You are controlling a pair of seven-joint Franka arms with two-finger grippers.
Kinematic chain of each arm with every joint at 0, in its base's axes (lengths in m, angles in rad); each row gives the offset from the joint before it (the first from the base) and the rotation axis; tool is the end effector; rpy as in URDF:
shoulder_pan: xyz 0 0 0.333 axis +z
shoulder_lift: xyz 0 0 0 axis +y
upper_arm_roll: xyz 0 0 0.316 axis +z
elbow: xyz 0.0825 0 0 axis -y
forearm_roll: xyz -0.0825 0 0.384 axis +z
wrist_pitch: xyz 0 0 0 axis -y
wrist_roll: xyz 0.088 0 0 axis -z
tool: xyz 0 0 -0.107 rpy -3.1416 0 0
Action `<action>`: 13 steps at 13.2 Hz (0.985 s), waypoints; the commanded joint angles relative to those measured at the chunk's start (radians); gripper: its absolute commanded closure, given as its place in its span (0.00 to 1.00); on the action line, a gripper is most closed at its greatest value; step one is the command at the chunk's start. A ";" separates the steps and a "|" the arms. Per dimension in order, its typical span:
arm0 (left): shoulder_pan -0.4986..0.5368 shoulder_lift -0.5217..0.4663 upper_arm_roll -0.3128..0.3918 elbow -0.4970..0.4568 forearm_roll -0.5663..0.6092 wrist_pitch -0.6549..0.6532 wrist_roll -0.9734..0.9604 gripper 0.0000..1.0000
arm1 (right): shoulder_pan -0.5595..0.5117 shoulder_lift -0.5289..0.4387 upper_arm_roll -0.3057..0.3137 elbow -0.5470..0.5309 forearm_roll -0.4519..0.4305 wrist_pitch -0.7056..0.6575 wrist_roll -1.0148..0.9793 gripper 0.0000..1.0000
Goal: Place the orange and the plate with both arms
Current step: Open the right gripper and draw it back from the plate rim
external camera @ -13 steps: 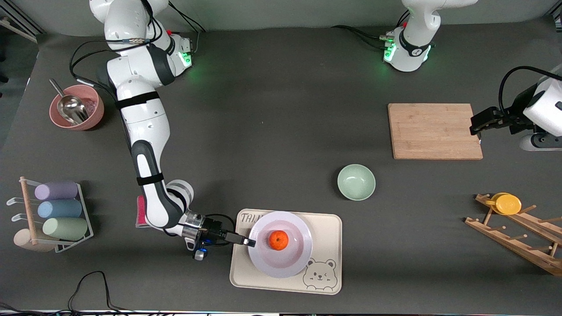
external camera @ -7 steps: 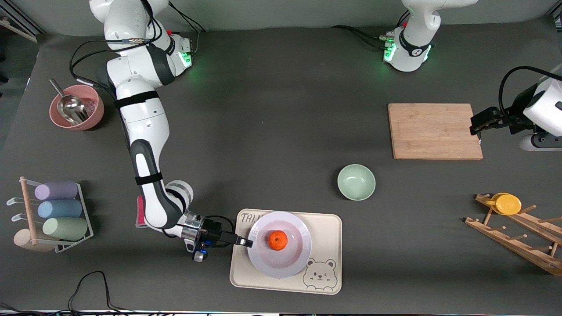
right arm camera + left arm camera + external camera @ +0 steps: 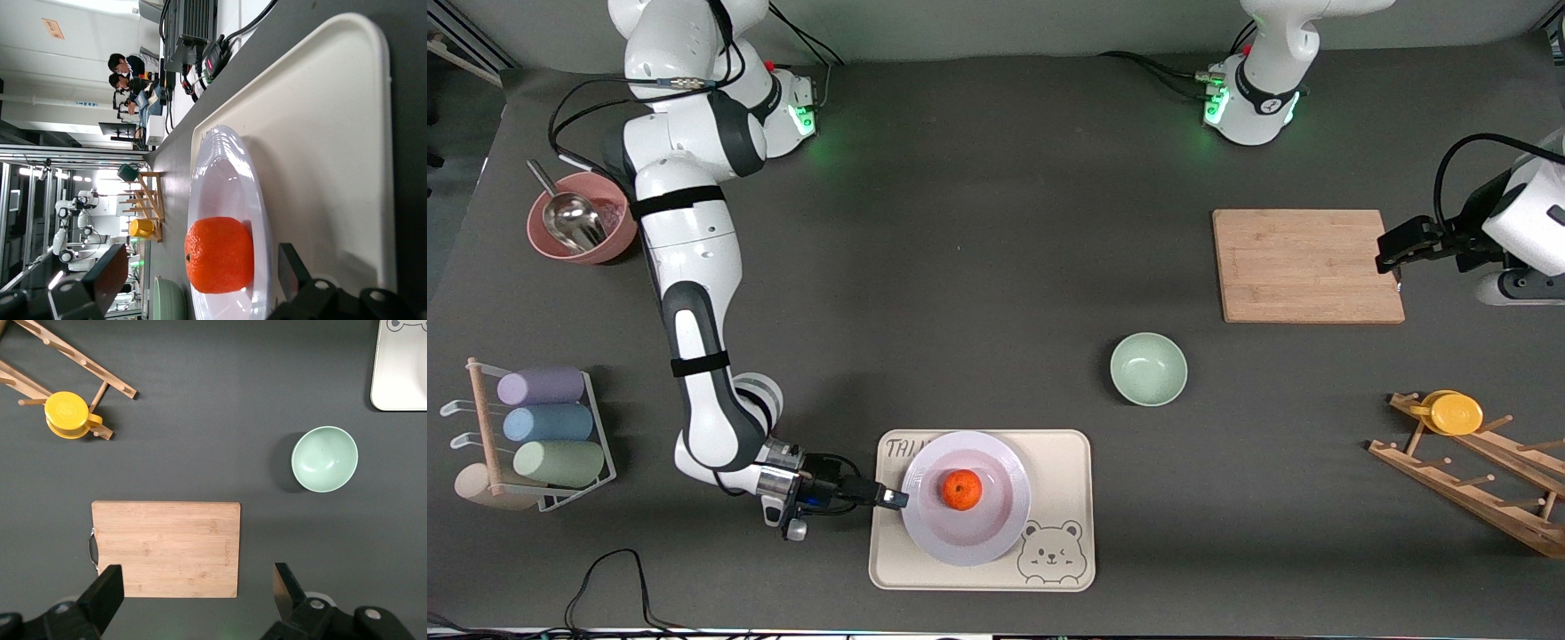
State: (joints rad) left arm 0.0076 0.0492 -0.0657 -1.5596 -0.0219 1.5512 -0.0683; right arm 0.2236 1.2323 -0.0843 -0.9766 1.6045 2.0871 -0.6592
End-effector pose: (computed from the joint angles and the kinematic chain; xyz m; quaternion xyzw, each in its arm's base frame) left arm 0.5654 -0.0344 0.6006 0.9995 0.0052 -0.0295 0.0107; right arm 0.7668 0.1853 0.1195 -0.8157 0.0607 -0.1064 0.5653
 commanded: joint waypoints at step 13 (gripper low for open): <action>-0.005 -0.022 0.003 -0.003 -0.009 -0.011 -0.001 0.00 | 0.028 -0.436 -0.103 -0.382 -0.679 0.007 0.163 0.00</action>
State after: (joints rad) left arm 0.0080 0.0491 -0.0654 -1.5595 -0.0219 1.5512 -0.0684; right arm 0.2236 0.9429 -0.1658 -1.1844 1.0364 2.0917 -0.5608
